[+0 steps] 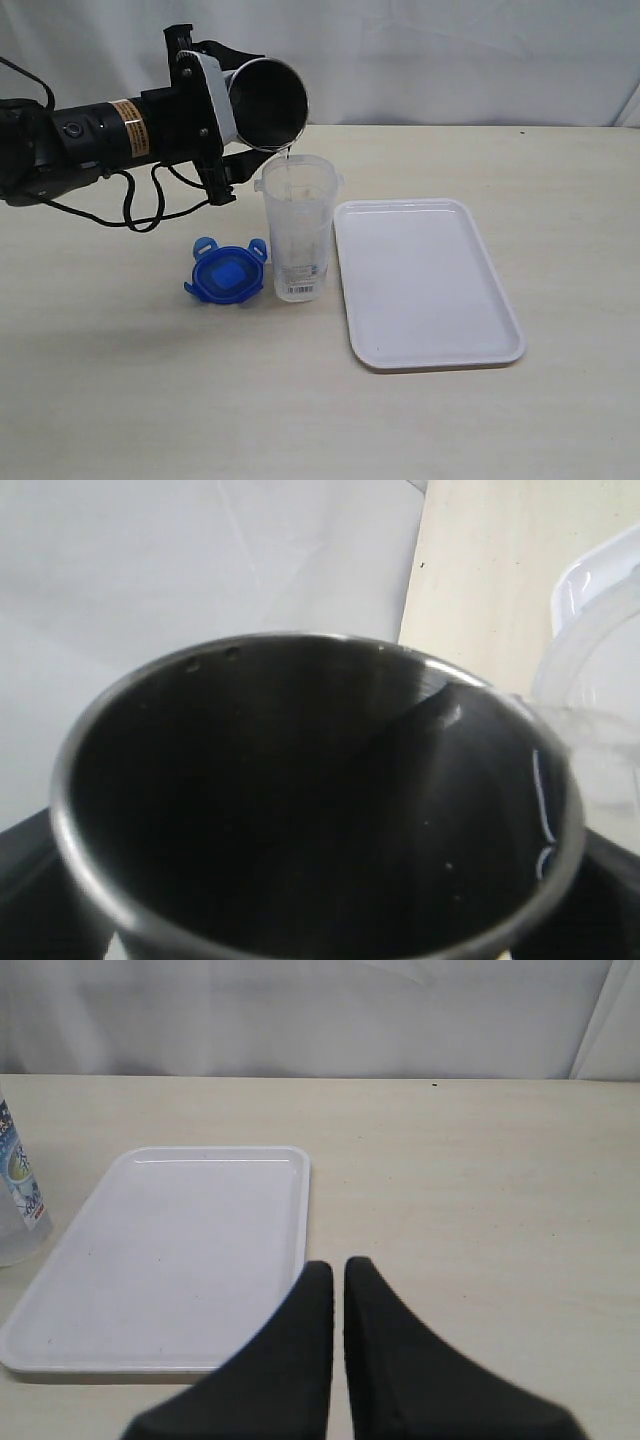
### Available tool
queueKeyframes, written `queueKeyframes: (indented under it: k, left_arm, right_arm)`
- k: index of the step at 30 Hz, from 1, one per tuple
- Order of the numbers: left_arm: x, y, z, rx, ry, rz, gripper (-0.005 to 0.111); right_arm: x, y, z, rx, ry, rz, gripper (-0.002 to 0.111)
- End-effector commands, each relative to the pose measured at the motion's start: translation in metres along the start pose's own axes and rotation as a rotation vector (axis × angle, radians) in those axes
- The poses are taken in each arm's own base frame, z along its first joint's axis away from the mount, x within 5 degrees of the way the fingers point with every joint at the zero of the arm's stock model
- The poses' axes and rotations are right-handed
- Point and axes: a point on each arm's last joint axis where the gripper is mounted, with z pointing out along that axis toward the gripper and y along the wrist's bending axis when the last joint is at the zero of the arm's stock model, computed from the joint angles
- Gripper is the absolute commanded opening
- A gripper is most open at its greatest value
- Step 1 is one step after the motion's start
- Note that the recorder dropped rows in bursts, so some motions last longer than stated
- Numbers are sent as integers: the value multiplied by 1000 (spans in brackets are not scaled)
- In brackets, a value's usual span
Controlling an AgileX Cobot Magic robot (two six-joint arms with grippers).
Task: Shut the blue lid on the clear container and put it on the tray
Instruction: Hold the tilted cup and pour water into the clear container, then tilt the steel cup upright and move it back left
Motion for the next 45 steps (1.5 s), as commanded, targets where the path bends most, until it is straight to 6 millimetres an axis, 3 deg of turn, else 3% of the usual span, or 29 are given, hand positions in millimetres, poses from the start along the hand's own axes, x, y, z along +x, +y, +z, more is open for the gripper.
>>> queueKeyframes:
  k: [1,26,32,37,45]
  left_arm:
    - [-12,14,-1,-60,-69,-59,0]
    - [-9,15,-1,-62,-56,-611,0]
    - [12,23,-5,-195,79,-849,0]
    - [37,38,-22,-288,66,-1068,0]
    - [85,69,-57,-455,109,-1092,0]
  right_arm:
    - [1,0,0,6,-1,-3,5]
    - [1,0,0,6,-1,-3,5]
    - [1,0,0,6,-1,-3,5]
    - [1,0,0,6,-1,-3,5]
    - [1,0,0,6,-1,-3,5]
